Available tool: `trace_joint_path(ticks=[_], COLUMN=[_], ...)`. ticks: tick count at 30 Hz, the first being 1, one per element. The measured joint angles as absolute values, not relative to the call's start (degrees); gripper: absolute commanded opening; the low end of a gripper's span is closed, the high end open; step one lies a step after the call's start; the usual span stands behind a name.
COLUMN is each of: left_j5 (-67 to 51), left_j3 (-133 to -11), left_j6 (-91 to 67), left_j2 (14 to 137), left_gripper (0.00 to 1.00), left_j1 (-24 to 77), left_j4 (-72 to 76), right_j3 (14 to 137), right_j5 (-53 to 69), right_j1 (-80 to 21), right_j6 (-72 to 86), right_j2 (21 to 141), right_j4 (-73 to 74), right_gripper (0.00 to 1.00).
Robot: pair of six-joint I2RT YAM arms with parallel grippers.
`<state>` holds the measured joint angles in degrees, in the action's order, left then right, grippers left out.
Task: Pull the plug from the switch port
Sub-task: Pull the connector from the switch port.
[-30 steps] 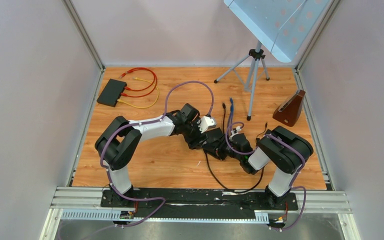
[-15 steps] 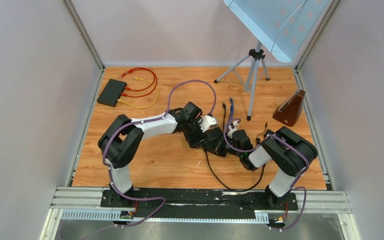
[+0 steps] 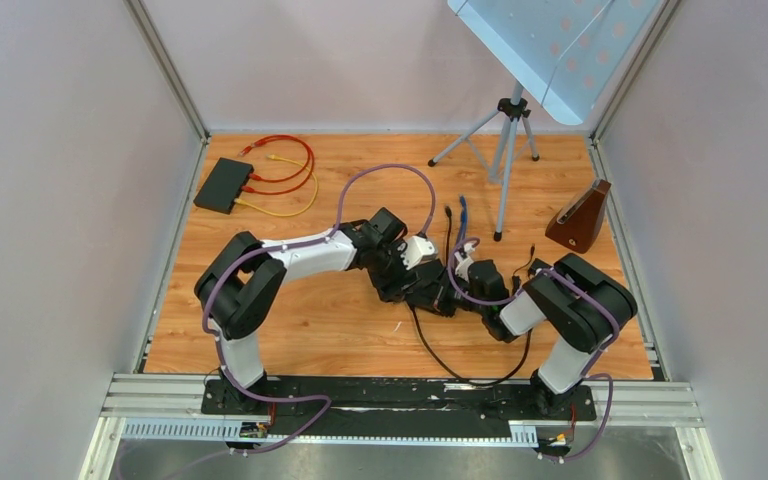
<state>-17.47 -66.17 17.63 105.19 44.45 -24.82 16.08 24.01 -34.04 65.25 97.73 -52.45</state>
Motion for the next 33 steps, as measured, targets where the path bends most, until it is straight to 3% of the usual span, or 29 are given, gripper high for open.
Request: trace_joint_path(ticks=[14,16,22,25,33], left_j5=[-13.8,-13.7,-14.2,-14.3,-13.1], left_j3=[-64.4,-64.4,-64.0,-62.9,-60.5], left_j6=[16.3,16.4,17.1,17.3,16.7], left_j2=[103.8,103.8,103.5,102.7,99.6], left_gripper=[0.6,0.62,0.82,0.95,1.0], left_j1=[42.7,42.6,42.6,42.5,42.3], left_j4=[-24.0,-24.0,-23.8,-24.3,-27.2], right_j3=[9.3,9.0,11.0,14.1,20.2], right_j5=[33.2,33.2,30.2,25.5,16.7], right_j1=[-32.4,-32.4,-32.4,-32.4,-32.4], right_j6=[73.2,73.1,69.0,64.5,51.9], right_j2=[105.9,105.3,95.0,86.6,71.7], right_j4=[-68.3,-67.8,-51.3,-38.0,-12.0], right_gripper=[0.0,0.04,0.31,0.5,0.53])
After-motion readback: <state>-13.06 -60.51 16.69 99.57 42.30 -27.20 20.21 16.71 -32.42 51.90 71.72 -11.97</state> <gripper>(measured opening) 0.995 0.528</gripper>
